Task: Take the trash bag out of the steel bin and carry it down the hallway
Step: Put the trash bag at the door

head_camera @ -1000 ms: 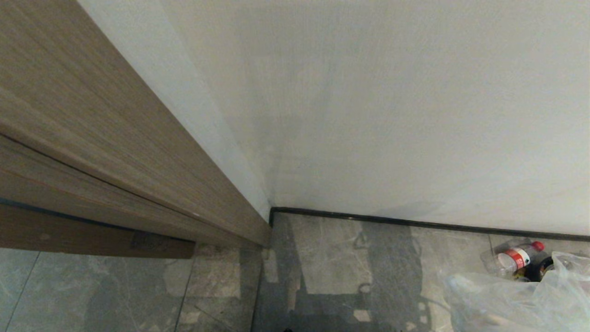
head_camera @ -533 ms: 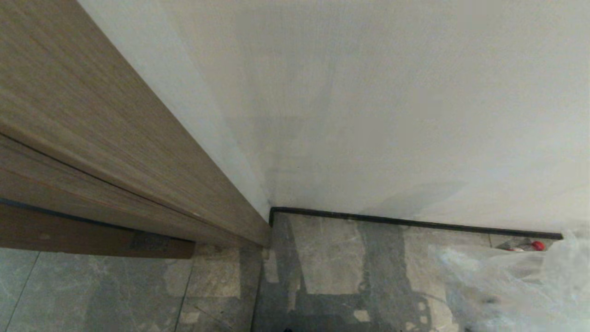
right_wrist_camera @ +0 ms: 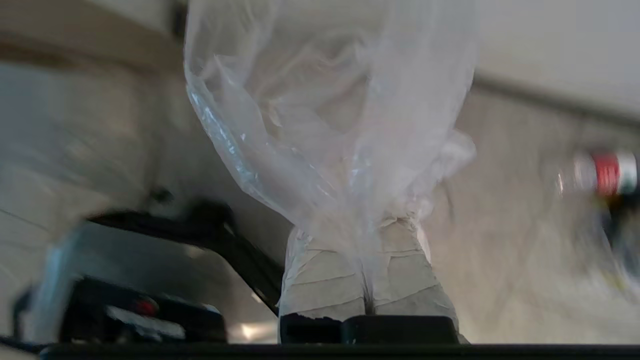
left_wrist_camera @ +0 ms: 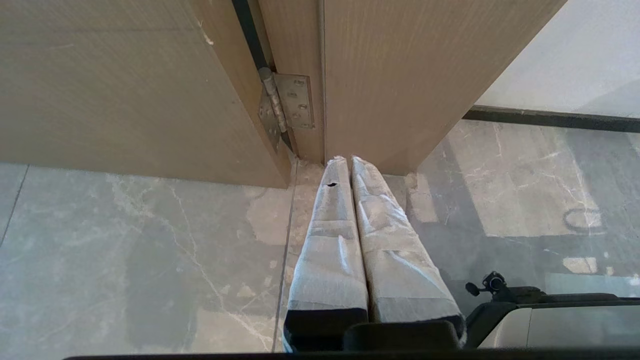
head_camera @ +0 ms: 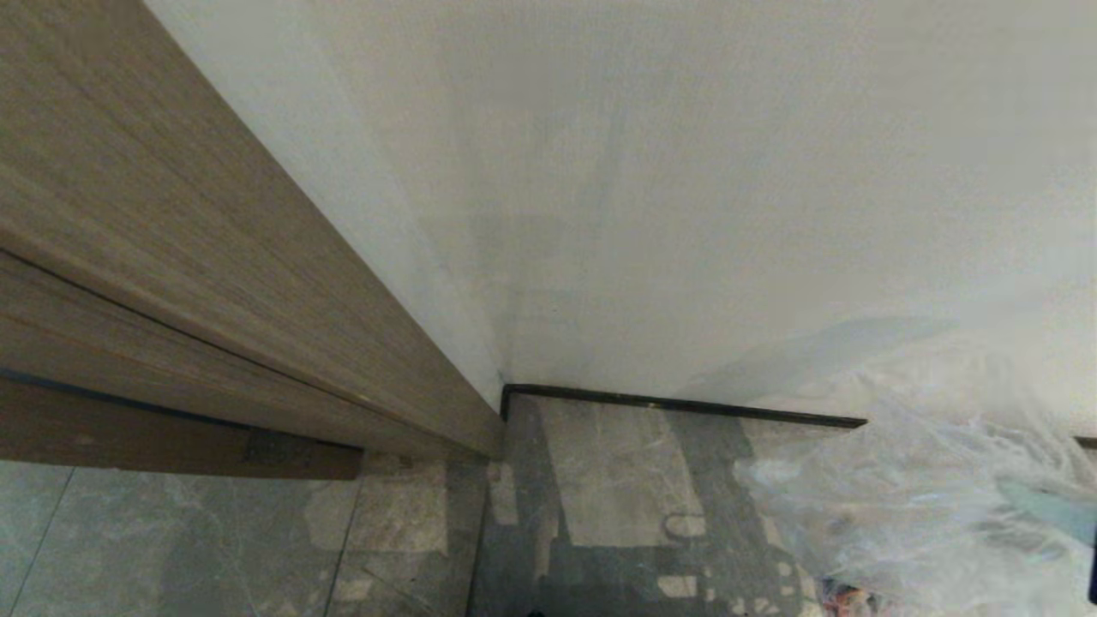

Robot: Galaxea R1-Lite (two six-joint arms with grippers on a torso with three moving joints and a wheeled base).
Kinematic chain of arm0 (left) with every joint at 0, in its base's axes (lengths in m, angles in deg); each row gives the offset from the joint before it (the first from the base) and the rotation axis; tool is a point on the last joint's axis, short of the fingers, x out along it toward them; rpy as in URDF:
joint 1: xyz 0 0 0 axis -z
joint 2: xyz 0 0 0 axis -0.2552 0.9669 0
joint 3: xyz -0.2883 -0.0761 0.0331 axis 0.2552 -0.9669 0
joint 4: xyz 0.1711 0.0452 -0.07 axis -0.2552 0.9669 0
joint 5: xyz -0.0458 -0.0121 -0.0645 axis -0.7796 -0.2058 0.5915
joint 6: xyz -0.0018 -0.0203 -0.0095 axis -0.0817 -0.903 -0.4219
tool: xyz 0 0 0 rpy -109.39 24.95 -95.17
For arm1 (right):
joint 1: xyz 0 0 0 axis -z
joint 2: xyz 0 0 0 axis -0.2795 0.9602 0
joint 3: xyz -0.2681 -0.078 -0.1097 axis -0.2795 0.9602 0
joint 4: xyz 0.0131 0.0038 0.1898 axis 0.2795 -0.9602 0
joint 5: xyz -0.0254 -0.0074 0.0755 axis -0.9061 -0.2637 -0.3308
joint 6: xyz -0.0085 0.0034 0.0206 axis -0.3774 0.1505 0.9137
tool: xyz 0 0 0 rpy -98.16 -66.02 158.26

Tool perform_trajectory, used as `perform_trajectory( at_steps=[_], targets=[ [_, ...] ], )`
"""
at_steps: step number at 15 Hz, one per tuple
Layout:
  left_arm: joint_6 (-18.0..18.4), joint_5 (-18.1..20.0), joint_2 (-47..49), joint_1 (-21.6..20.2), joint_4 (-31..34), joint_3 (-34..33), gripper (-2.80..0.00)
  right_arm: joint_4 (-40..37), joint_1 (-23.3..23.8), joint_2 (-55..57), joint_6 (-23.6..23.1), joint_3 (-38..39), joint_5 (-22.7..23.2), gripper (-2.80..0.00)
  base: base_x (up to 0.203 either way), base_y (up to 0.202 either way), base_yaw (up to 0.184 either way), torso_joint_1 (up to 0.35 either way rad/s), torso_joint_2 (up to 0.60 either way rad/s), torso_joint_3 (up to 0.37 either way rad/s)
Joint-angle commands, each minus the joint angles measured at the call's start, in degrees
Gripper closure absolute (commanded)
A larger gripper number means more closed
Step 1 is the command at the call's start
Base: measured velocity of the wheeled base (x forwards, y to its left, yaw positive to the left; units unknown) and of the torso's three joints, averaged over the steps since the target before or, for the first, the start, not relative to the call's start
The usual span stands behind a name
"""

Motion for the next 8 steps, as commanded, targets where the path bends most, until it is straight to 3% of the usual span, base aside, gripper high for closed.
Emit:
perform_trajectory(
  at_steps=[1, 5, 8],
  targets=[
    [0.0, -0.1, 0.0, 0.0, 0.0, 0.0, 0.0, 3.7, -0.1, 18.2, -1.1, -0.6, -3.3, 0.0, 0.0, 0.0, 0.0, 0.0, 0.0, 0.0],
    [0.0, -0.1, 0.0, 0.0, 0.0, 0.0, 0.0, 14.0, 0.1, 33.7, -7.6, 1.2, -13.2, 0.0, 0.0, 0.0, 0.0, 0.0, 0.0, 0.0],
    [0.0, 0.0, -0.1, 0.0, 0.0, 0.0, 0.0, 19.1, 0.7, 42.7, -10.6, 1.7, -17.4, 0.0, 0.0, 0.0, 0.0, 0.0, 0.0, 0.0]
  ],
)
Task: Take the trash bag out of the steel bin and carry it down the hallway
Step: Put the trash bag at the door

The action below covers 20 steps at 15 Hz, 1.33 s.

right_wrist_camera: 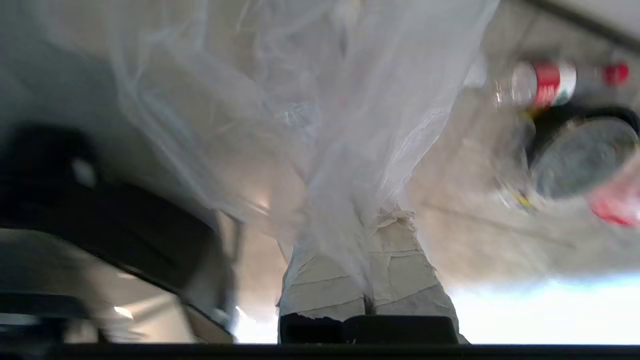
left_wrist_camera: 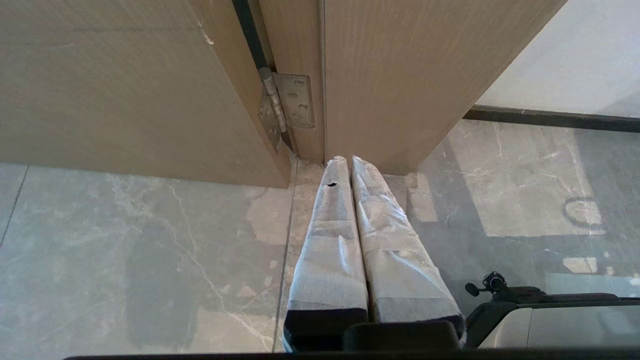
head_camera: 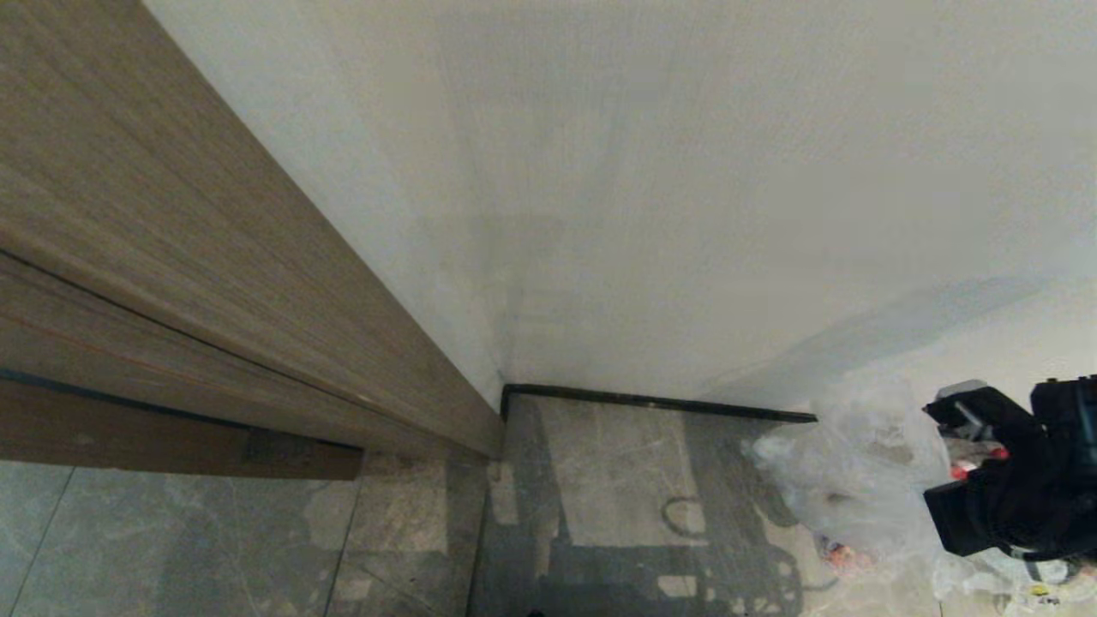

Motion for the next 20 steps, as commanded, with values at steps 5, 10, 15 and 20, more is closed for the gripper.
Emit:
perform_trajectory(
  at_steps=[5, 10, 15, 20],
  targets=[
    [0.0, -0.1, 0.0, 0.0, 0.0, 0.0, 0.0, 12.7, -0.2, 22.3, -2.2, -1.3, -8.8, 0.0, 0.0, 0.0, 0.0, 0.0, 0.0, 0.0],
    [0.0, 0.0, 0.0, 0.0, 0.0, 0.0, 0.0, 21.8, -2.6, 31.3, -0.9, -3.0, -9.1, 0.0, 0.0, 0.0, 0.0, 0.0, 0.0, 0.0],
    [0.0, 0.0, 0.0, 0.0, 0.0, 0.0, 0.0, 25.1, -3.6, 35.0, 0.7, -4.0, -8.7, 0.0, 0.0, 0.0, 0.0, 0.0, 0.0, 0.0],
    [0.0, 0.0, 0.0, 0.0, 0.0, 0.0, 0.0, 26.3, -4.3, 36.2, 1.5, -4.4, -6.6, -2.8, 0.0, 0.0, 0.0, 0.0, 0.0, 0.0]
  ],
)
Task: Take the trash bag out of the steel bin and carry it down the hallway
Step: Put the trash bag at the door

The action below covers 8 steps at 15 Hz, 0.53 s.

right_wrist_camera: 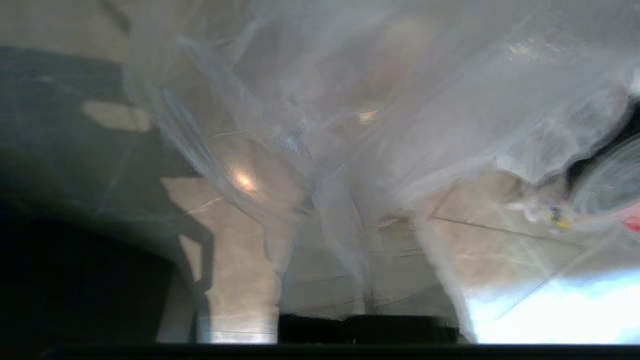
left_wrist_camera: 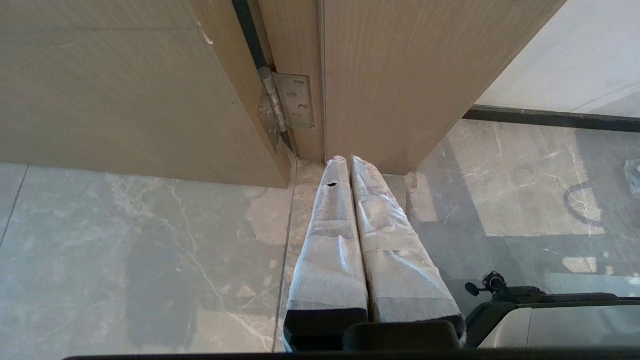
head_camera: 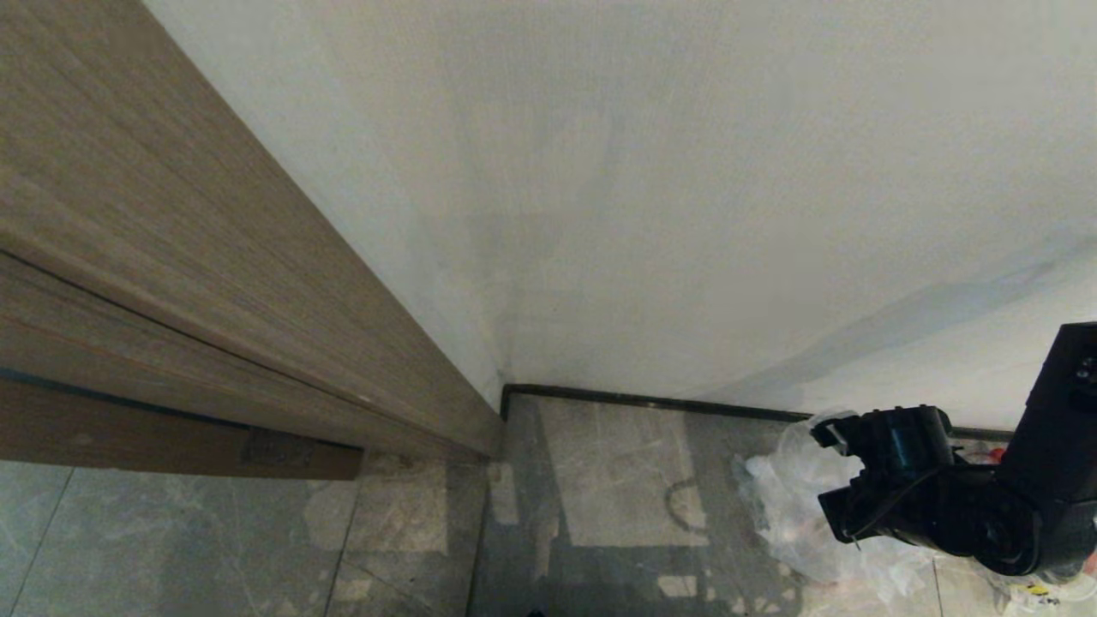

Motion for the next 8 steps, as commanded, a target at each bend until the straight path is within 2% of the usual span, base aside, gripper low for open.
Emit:
perform_trajectory(
  at_steps=[1, 5, 8],
  targets=[
    [0.0, 0.0, 0.0, 0.0, 0.0, 0.0, 0.0, 1.8, -1.0, 1.2, -0.2, -0.5, 0.0, -2.8, 0.0, 0.0, 0.0, 0.0, 0.0, 0.0],
    [0.0, 0.0, 0.0, 0.0, 0.0, 0.0, 0.0, 3.2, -1.0, -2.3, -0.1, 0.1, 0.0, -2.8, 0.0, 0.0, 0.0, 0.0, 0.0, 0.0],
    [0.0, 0.0, 0.0, 0.0, 0.0, 0.0, 0.0, 1.3, -0.7, -9.7, 0.0, 1.3, 0.0, -2.8, 0.0, 0.0, 0.0, 0.0, 0.0, 0.0]
  ],
)
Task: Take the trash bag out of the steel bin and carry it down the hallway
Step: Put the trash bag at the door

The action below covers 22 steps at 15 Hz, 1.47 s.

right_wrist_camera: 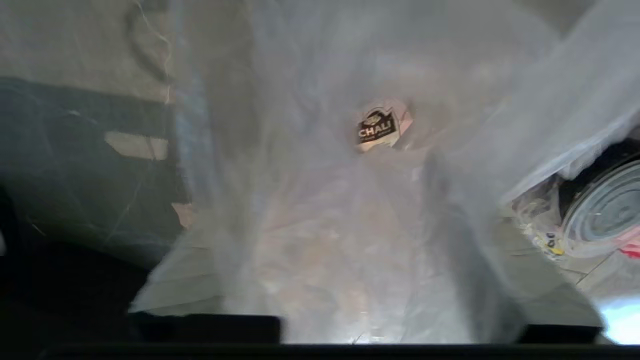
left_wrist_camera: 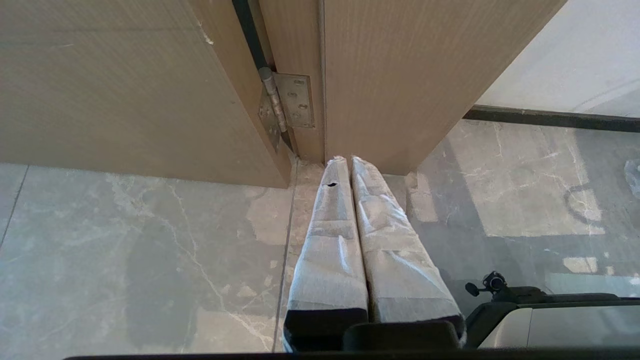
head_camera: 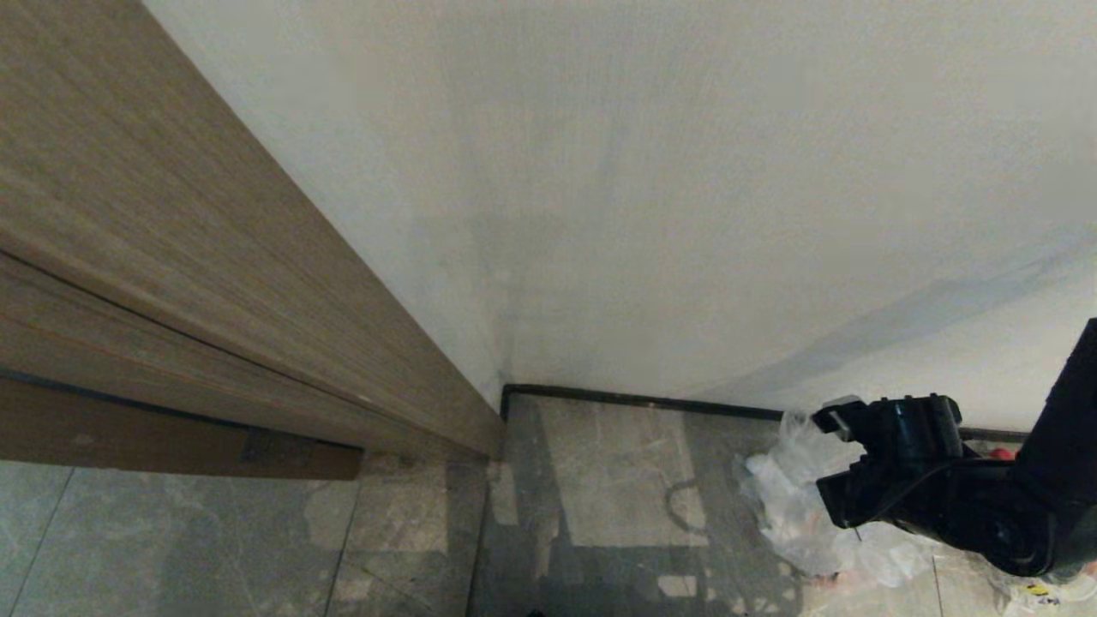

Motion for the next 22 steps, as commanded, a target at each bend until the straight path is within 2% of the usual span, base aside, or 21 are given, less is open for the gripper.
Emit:
perform_trajectory(
  at_steps=[1, 5, 9, 11, 14, 17, 20, 22],
  targets=[
    [0.0, -0.1, 0.0, 0.0, 0.0, 0.0, 0.0, -1.3, 0.4, -8.5, 0.1, 1.4, 0.0, -2.8, 0.0, 0.0, 0.0, 0.0, 0.0, 0.0],
    [0.0, -0.1, 0.0, 0.0, 0.0, 0.0, 0.0, -5.9, 2.4, -23.8, 1.3, 5.8, 0.0, -2.8, 0.0, 0.0, 0.0, 0.0, 0.0, 0.0],
    [0.0, -0.1, 0.0, 0.0, 0.0, 0.0, 0.0, -17.4, 3.8, -37.9, 1.9, 7.9, 0.0, -2.8, 0.0, 0.0, 0.0, 0.0, 0.0, 0.0],
    [0.0, 0.0, 0.0, 0.0, 0.0, 0.0, 0.0, -20.0, 3.9, -39.7, 1.9, 9.6, 0.1, -2.8, 0.0, 0.0, 0.0, 0.0, 0.0, 0.0],
    [0.0, -0.1, 0.0, 0.0, 0.0, 0.0, 0.0, -19.6, 3.6, -38.3, 2.3, 9.4, 0.0, -2.8, 0.0, 0.0, 0.0, 0.0, 0.0, 0.0],
    [0.0, -0.1, 0.0, 0.0, 0.0, 0.0, 0.0, -20.3, 3.9, -43.1, 3.0, 9.5, -0.1, -2.8, 0.0, 0.0, 0.0, 0.0, 0.0, 0.0],
    [0.0, -0.1, 0.0, 0.0, 0.0, 0.0, 0.0, -22.9, 3.7, -42.8, 3.8, 12.6, 0.0, -2.8, 0.0, 0.0, 0.0, 0.0, 0.0, 0.0],
    [0.0, -0.1, 0.0, 0.0, 0.0, 0.0, 0.0, -32.3, 3.5, -42.9, 3.4, 12.9, -0.4, -2.8, 0.0, 0.0, 0.0, 0.0, 0.0, 0.0]
  ],
)
